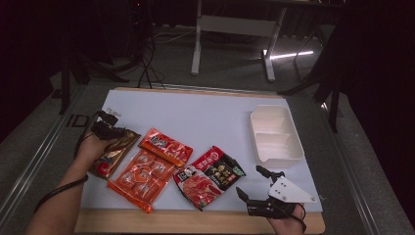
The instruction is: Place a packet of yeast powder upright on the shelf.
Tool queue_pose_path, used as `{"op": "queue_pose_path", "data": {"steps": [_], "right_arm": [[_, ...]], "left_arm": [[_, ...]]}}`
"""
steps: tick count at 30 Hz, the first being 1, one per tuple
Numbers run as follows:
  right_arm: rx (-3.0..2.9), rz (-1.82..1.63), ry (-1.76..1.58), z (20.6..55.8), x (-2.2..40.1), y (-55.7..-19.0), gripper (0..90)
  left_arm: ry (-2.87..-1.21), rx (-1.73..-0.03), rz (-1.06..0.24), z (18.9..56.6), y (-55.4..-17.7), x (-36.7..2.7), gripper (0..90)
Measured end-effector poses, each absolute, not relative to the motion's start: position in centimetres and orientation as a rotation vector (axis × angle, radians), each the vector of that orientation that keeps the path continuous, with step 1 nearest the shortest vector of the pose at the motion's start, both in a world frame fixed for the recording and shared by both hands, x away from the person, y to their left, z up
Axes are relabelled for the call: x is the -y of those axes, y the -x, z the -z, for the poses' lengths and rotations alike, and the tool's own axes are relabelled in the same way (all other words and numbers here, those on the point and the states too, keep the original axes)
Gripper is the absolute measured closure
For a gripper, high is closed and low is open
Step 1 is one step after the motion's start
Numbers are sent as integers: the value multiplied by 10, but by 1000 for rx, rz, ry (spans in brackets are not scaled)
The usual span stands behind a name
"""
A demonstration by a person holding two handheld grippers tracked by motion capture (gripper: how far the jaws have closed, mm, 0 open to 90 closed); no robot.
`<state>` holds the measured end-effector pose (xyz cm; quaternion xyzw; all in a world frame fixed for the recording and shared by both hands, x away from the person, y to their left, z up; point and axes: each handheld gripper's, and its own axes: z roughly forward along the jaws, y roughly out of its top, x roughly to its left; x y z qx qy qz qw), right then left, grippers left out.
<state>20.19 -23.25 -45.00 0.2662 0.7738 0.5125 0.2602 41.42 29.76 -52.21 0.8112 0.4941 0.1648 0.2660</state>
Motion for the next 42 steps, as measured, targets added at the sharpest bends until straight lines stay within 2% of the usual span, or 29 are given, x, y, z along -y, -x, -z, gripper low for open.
{"op": "queue_pose_path", "data": {"steps": [13,23,28,32,42], "right_arm": [[-2061,-1432,-729,447,236,-201,103],[-2057,-1430,-710,447,232,-201,104],[-2054,-1431,-713,448,233,-201,133],[-2058,-1416,-713,449,233,-202,136],[-2076,-1425,-680,448,232,-202,138]], "left_arm": [[-2104,-1327,-477,486,-381,-311,889],[-2048,-1261,-504,453,-349,-313,890],[-2045,-1193,-529,438,-333,-308,890],[-2050,-1168,-537,432,-327,-304,892],[-1947,-1127,-564,406,-317,-297,893]]}}
